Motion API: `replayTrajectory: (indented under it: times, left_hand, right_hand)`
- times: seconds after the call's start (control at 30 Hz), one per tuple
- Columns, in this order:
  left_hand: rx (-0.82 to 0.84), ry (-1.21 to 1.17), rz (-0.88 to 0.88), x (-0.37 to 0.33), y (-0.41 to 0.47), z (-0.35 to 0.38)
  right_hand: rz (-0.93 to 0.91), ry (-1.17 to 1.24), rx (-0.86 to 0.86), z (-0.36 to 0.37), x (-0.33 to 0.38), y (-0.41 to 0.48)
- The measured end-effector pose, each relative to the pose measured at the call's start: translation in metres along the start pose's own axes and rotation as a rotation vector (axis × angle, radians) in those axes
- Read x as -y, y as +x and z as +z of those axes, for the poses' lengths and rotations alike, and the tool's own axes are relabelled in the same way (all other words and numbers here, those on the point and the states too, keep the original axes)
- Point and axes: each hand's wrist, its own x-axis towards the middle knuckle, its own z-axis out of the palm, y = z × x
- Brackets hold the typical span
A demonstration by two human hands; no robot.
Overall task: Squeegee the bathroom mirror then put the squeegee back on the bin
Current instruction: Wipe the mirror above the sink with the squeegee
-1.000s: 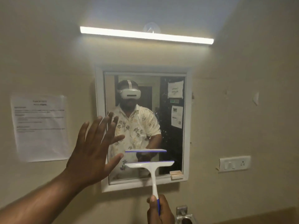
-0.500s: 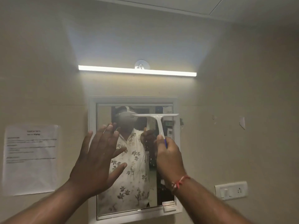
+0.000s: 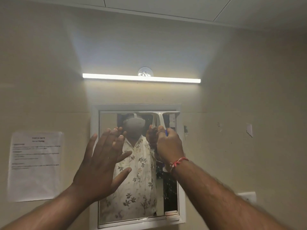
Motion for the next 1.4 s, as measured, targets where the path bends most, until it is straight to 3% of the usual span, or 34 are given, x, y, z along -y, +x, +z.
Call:
replayTrajectory:
  times: [1.4]
  left_hand:
    - [0.093,-0.008,-0.005,-0.015,-0.018,0.019]
  right_hand:
    - [0.062,0.046,0.071,0.013,-0.062,-0.046]
